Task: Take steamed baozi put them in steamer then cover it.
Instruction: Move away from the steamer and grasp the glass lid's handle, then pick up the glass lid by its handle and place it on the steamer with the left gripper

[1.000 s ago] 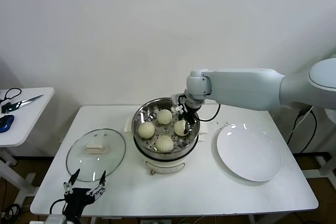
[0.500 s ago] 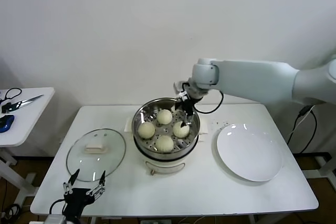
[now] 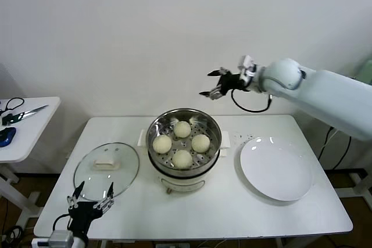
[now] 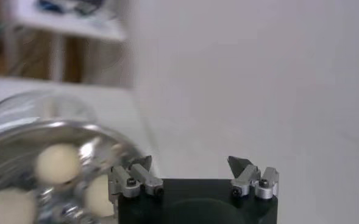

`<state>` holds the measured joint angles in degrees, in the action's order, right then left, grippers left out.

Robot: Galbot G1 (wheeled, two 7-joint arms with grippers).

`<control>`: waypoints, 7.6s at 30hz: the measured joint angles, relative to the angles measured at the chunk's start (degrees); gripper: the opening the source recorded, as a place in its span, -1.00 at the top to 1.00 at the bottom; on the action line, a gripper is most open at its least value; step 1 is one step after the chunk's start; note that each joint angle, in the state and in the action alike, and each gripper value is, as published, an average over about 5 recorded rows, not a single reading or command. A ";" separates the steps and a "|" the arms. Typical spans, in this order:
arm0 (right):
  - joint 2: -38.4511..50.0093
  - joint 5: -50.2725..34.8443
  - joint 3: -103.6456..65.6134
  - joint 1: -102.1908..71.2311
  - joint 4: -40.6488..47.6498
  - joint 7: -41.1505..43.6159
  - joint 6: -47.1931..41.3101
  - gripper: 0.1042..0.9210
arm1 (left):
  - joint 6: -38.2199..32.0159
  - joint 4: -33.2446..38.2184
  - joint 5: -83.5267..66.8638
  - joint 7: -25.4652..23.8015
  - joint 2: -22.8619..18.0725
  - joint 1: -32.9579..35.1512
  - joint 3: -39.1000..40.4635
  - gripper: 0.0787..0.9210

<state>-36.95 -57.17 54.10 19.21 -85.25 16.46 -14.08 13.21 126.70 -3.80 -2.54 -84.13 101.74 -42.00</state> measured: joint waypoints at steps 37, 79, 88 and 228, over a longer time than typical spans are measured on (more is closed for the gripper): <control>-20.61 20.75 -88.18 -104.34 -12.89 -6.10 27.58 -0.76 | -19.36 -13.81 43.18 16.56 10.26 -4.75 -1.71 -0.77; -31.79 24.52 -92.45 -114.97 -15.98 -6.27 35.32 -0.76 | -20.18 -54.00 84.53 27.32 10.48 -32.51 3.03 -0.77; -32.97 24.80 -92.36 -115.40 -16.25 -6.33 35.55 -0.76 | -20.49 -56.70 85.72 27.33 10.58 -34.02 3.50 -0.48; -32.28 29.45 -89.30 -112.54 -12.21 -10.78 36.83 -0.76 | 18.11 -26.81 101.49 -10.15 -5.79 -41.42 41.22 0.84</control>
<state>-69.23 -27.72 -35.20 -93.33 -97.45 5.68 22.74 31.32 99.88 97.69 -12.69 -89.92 60.32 -0.78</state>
